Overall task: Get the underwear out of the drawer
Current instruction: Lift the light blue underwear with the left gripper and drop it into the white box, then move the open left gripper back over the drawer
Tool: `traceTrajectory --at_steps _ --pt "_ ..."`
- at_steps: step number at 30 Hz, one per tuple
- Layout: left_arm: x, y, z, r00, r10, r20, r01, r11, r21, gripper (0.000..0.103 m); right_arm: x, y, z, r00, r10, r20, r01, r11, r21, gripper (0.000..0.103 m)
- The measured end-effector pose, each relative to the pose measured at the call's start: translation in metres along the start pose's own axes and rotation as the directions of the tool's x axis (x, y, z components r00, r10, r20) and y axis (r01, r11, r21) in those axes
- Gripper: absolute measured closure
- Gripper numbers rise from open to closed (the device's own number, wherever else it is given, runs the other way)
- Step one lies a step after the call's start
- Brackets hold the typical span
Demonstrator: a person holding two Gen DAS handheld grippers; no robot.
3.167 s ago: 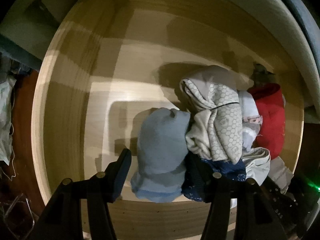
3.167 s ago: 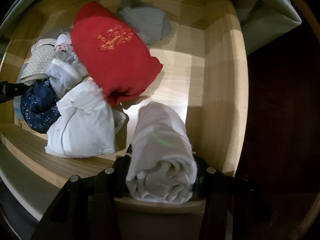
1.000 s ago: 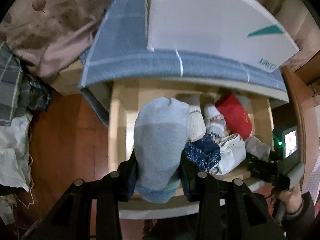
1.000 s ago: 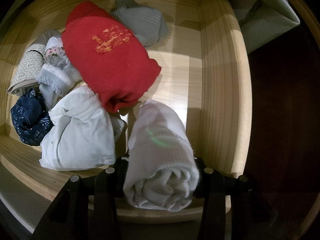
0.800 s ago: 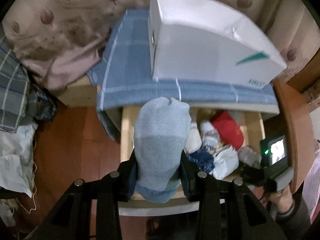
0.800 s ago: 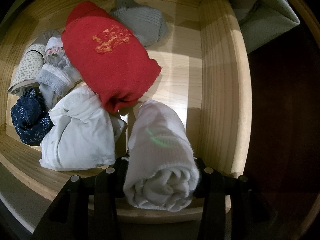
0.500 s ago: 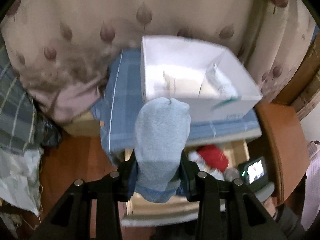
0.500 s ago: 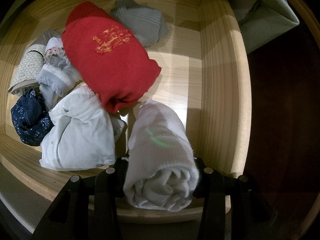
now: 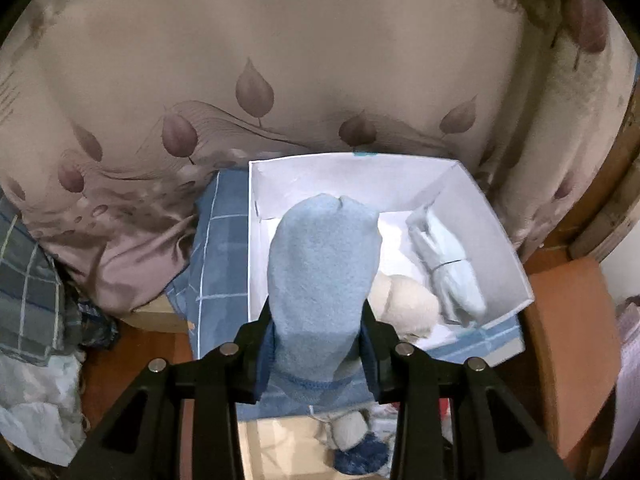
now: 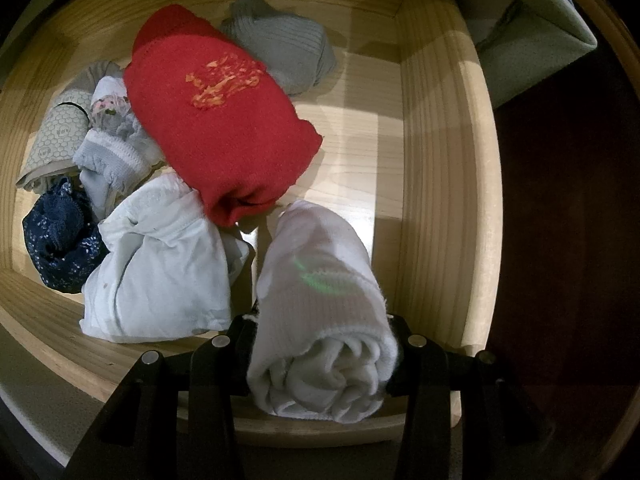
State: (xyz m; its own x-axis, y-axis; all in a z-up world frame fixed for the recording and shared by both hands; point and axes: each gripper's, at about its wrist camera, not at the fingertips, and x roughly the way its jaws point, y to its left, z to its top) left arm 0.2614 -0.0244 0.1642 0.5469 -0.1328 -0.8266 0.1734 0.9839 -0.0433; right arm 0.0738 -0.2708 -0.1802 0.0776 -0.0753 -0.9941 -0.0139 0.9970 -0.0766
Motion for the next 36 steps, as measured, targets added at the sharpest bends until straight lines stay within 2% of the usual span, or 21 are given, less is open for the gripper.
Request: traceTrajectory --at_steps 2,6,9,16,22,27,36 --pt "0.018 -0.001 0.004 1.0 0.02 -0.023 -0.02 1.0 -0.004 0.066 -0.001 -0.001 0.0 1.0 0.002 0.003 -0.002 1.0 0.002 0.062" --pt "0.047 -0.002 0.008 0.998 0.006 -0.07 -0.007 1.0 -0.016 0.066 -0.002 -0.001 -0.001 1.0 0.0 0.009 0.0 1.0 0.0 0.062" --pt "0.065 -0.002 0.006 0.994 0.023 -0.104 -0.026 0.999 -0.029 0.066 -0.003 -0.002 -0.002 1.0 0.006 0.01 -0.006 1.0 0.004 0.062" --pt "0.08 0.001 -0.003 0.988 0.055 -0.142 -0.06 0.998 -0.033 0.06 -0.005 -0.003 -0.002 1.0 0.006 0.015 -0.006 1.0 0.003 0.062" --pt "0.074 -0.003 -0.006 0.987 0.053 -0.151 -0.057 0.998 -0.023 0.053 -0.006 -0.004 -0.003 1.0 0.01 0.02 -0.011 1.0 0.019 0.062" --pt "0.06 -0.003 -0.006 0.99 0.042 -0.135 -0.044 0.999 -0.013 0.053 -0.007 -0.005 -0.001 1.0 0.016 0.014 -0.016 1.0 0.022 0.062" --pt "0.018 0.0 -0.037 0.994 0.048 -0.099 -0.047 0.999 0.018 0.053 -0.005 -0.004 0.001 1.0 0.011 0.005 -0.011 1.0 0.016 0.062"
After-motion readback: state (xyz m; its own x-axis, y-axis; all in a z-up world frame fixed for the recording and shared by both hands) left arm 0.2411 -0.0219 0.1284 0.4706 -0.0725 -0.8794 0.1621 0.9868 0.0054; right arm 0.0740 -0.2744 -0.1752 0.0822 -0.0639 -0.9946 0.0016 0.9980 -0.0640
